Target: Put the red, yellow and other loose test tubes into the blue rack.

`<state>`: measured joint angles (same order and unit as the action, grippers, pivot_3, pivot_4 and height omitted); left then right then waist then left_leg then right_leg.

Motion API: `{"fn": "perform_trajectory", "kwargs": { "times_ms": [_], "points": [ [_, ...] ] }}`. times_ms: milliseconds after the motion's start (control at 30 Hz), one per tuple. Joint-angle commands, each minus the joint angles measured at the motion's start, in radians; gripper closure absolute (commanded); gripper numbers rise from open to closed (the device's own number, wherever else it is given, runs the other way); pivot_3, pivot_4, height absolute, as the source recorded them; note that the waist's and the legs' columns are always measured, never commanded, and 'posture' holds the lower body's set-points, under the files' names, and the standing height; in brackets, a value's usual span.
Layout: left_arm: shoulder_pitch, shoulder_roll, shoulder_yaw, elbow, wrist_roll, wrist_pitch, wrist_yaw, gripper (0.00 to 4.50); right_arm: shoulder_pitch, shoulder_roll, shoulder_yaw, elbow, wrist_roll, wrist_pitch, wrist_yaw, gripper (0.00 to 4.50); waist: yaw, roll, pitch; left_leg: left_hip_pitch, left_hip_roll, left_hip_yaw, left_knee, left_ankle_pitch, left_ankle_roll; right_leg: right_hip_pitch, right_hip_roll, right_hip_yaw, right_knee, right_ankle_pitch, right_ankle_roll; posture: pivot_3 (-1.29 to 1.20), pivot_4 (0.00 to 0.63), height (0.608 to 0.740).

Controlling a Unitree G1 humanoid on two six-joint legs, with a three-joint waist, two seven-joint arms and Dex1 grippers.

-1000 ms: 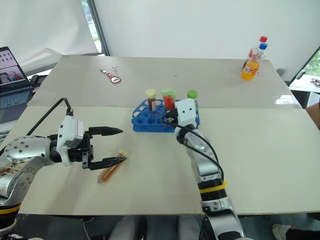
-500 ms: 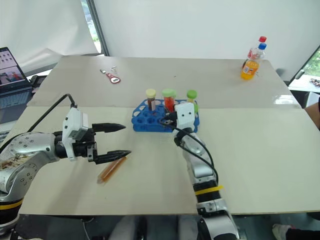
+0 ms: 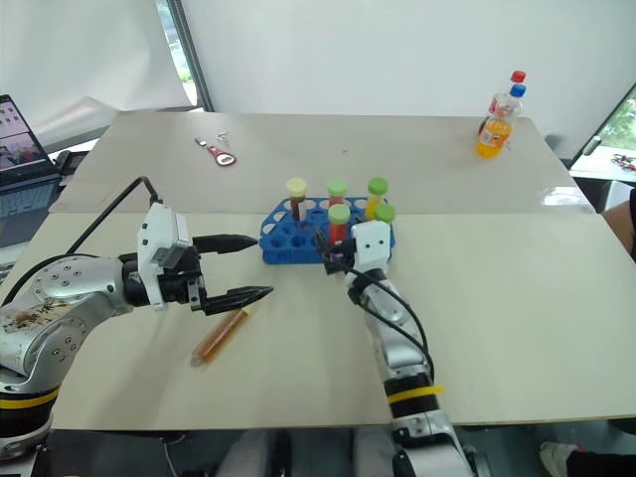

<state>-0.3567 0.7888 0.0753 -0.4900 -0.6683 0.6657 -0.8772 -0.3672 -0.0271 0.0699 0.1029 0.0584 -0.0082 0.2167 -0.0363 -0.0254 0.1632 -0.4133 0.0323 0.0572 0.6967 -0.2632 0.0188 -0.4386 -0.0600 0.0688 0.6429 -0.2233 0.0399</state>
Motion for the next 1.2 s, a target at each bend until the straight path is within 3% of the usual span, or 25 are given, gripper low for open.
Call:
{"fn": "perform_trajectory", "kwargs": {
  "times_ms": [33,167,300,467,600,700,900,1200],
  "points": [
    [-0.05,0.047,0.004,0.004,0.006,0.048,0.002,0.0,0.061,-0.06,0.025,-0.185,0.014,0.069,0.069,0.04,0.0,0.0,0.0,0.0,0.0,0.0,0.0,0.0,0.0,0.0,0.0,0.0,0.0,0.0,0.0,0.0,0.15,0.733],
    [-0.112,0.144,-0.03,0.024,0.06,0.108,-0.001,0.0,0.134,-0.186,0.035,-0.356,0.047,0.181,0.177,0.04,-0.003,0.0,0.0,0.0,0.0,0.0,0.0,0.0,0.0,0.0,0.001,0.0,-0.001,0.0,0.0,0.0,0.15,0.733],
    [-0.16,0.257,-0.066,0.008,0.078,0.198,-0.028,0.0,0.148,-0.361,-0.019,-0.513,0.238,0.361,0.382,0.04,-0.003,0.0,0.0,0.001,0.0,0.0,0.0,0.0,0.0,0.0,0.001,0.0,-0.002,0.0,0.0,0.0,0.15,0.733],
    [-0.224,0.398,-0.076,0.002,0.001,0.381,-0.116,0.0,0.054,-0.642,-0.109,-0.6,0.511,0.548,0.676,0.04,-0.002,-0.002,0.002,0.002,0.0,0.001,0.0,0.0,0.001,0.001,0.001,0.0,-0.003,-0.001,0.0,0.0,0.15,0.733],
    [-0.263,0.459,-0.149,-0.042,-0.007,0.544,-0.093,0.0,-0.05,-0.841,-0.152,-0.592,0.656,0.647,0.879,0.04,0.001,-0.002,0.002,0.003,0.0,0.001,0.0,0.0,0.001,0.001,0.001,0.001,-0.004,-0.002,0.0,0.0,0.15,0.733],
    [-0.245,0.45,-0.178,-0.095,-0.025,0.632,-0.057,0.0,-0.088,-0.91,-0.155,-0.593,0.71,0.691,0.94,0.04,0.006,-0.004,0.003,0.004,0.0,0.001,0.0,-0.001,0.001,0.003,0.001,0.001,-0.004,-0.003,-0.001,0.0,0.15,0.733],
    [-0.243,0.286,-0.215,-0.126,-0.01,0.794,0.117,0.0,-0.067,-0.952,-0.154,-0.601,0.707,0.676,0.986,0.04,0.028,-0.006,0.004,0.003,0.0,0.001,0.003,-0.001,0.001,0.002,0.001,0.001,-0.003,-0.004,-0.001,0.0,0.15,0.733],
    [-0.188,0.149,-0.288,-0.087,0.061,0.819,0.284,0.0,-0.033,-0.961,-0.155,-0.654,0.733,0.697,0.99,0.04,0.034,-0.006,0.004,0.002,0.0,0.0,0.005,-0.001,0.001,0.002,0.001,0.001,-0.002,-0.004,-0.001,0.0,0.15,0.733]
  ]
}}
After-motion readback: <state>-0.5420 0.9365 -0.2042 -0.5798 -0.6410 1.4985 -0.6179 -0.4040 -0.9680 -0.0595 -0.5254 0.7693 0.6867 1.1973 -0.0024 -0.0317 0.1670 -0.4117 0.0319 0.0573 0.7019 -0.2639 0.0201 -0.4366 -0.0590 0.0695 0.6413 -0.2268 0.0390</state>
